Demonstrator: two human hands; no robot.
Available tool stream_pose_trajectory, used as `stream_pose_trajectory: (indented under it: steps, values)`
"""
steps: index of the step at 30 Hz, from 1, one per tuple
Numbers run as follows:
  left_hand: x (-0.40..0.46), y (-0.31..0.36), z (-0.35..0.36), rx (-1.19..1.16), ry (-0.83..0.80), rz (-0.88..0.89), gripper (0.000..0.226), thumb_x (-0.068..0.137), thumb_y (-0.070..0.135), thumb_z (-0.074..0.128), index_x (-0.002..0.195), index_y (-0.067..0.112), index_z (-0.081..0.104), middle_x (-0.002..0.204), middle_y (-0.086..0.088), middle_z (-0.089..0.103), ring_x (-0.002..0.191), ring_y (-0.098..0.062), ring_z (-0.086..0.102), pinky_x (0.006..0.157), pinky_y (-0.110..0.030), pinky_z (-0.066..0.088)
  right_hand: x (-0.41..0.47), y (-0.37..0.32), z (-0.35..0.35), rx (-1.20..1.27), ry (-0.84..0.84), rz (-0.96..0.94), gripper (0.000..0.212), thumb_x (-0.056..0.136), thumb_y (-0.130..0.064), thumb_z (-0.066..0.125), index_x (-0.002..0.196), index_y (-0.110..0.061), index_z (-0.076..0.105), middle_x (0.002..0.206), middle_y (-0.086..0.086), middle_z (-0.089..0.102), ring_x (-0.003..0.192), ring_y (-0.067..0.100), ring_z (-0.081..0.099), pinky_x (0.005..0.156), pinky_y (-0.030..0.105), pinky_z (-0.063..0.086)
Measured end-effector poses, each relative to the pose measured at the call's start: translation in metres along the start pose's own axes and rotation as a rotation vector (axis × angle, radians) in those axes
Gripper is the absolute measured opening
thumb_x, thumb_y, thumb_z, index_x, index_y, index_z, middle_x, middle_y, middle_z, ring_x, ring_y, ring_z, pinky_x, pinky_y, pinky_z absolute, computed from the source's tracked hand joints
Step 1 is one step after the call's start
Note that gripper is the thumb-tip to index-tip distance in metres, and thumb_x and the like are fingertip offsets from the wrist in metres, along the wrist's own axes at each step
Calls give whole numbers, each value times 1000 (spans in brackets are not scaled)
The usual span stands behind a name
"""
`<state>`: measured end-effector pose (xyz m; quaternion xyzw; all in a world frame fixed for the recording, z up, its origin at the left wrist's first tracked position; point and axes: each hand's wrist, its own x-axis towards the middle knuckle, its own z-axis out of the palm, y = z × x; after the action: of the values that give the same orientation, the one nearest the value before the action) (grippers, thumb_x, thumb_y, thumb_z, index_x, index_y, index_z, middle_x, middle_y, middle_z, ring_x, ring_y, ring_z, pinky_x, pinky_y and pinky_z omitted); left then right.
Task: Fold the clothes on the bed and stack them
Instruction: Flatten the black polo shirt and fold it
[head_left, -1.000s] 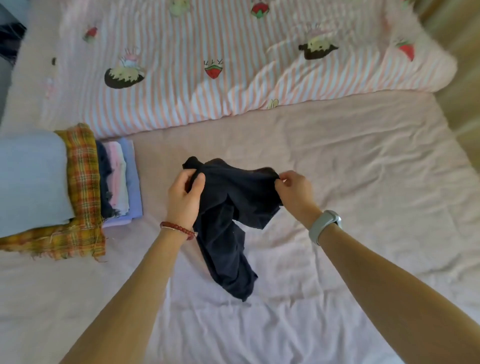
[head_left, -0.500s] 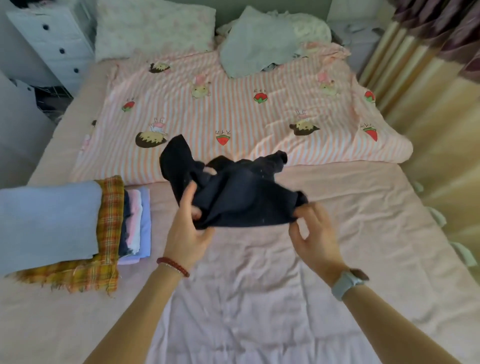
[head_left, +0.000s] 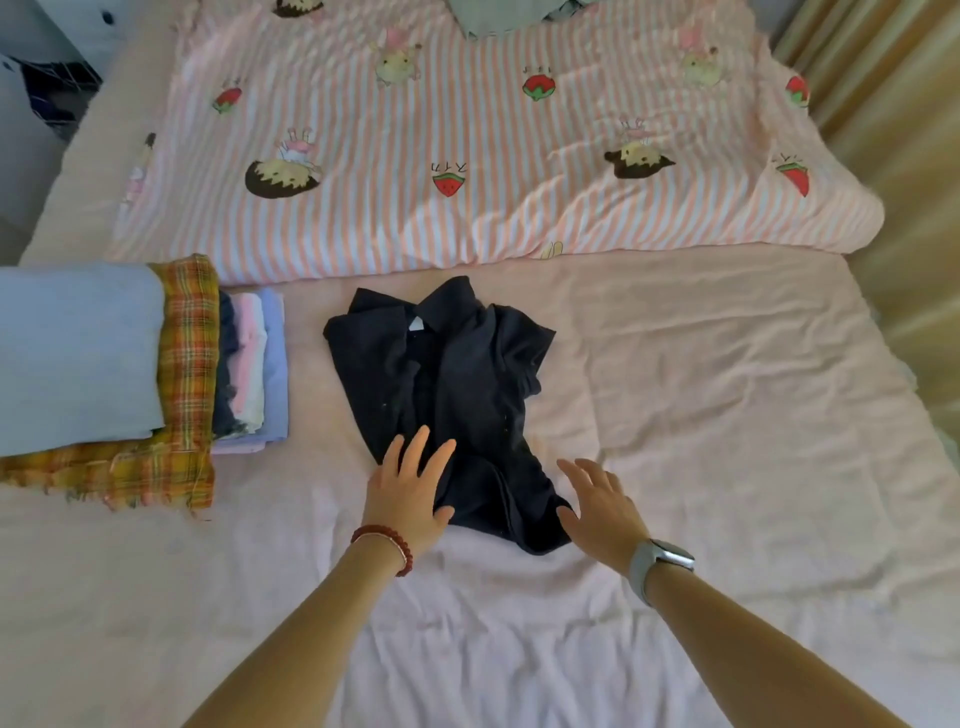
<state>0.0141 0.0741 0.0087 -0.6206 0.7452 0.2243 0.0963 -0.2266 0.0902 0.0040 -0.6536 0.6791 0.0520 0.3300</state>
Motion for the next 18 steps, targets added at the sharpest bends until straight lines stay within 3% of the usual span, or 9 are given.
stream_pose_trajectory:
  steps: [1, 3, 5, 7, 9, 11, 15, 18]
  values:
    - [4, 5, 4, 72, -7, 47, 79, 90, 37, 53, 147, 33, 0, 156, -1, -8, 144, -29, 1, 110, -41, 26, 5, 0, 6, 74, -23, 53, 62, 93, -27, 46, 147, -26, 16, 152, 0, 19, 136, 26, 24, 106, 39, 32]
    - [10, 9, 16, 112, -107, 52, 87, 89, 36, 55, 146, 35, -10, 156, -2, -9, 137, -30, 24, 100, -37, 37, 11, 3, 18, 262, -103, 174, 68, 92, -30, 49, 149, -26, 10, 150, 5, 24, 133, 29, 30, 104, 40, 34]
    - [9, 9, 26, -62, -221, -64, 87, 90, 29, 54, 146, 34, -12, 151, -6, 16, 105, -25, 52, 78, -30, 45, 10, 6, 30, 390, -183, 215, 70, 90, -31, 53, 148, -23, 15, 140, 9, 41, 122, 29, 45, 96, 38, 42]
    - [-2, 2, 34, -158, -231, -118, 70, 94, 22, 48, 148, 31, 4, 128, -4, 43, 86, -22, 56, 69, -29, 46, 4, 6, 43, 455, -196, 203, 58, 88, -29, 55, 140, -19, 30, 122, 6, 55, 103, 23, 55, 83, 35, 46]
    - [-16, -6, 40, -65, -195, -93, 43, 94, 17, 42, 137, 23, 36, 119, -2, 49, 94, -25, 57, 72, -32, 46, -2, 5, 52, 549, -138, 281, 39, 91, -22, 52, 126, -10, 42, 101, 3, 58, 85, 19, 54, 67, 28, 42]
    - [-28, -16, 43, 52, -155, -64, 30, 92, 16, 43, 121, 19, 52, 115, -1, 51, 101, -22, 53, 76, -29, 43, -8, 5, 57, 685, -7, 407, 23, 92, -13, 47, 114, -4, 48, 82, 1, 54, 70, 15, 50, 55, 26, 37]
    - [-60, -36, 40, 124, -18, -127, 27, 87, 22, 51, 114, 23, 59, 106, 4, 60, 102, -19, 51, 81, -26, 42, -36, 11, 58, 844, 203, 481, 10, 91, -9, 44, 101, -8, 46, 82, 9, 57, 69, 21, 53, 53, 26, 37]
    - [-91, -40, 51, 67, -150, -189, 38, 88, 22, 50, 126, 25, 52, 117, 5, 59, 107, -19, 52, 81, -29, 47, -64, 19, 70, 713, 117, 471, 8, 90, -9, 45, 94, -15, 43, 78, 6, 56, 62, 17, 51, 47, 23, 34]
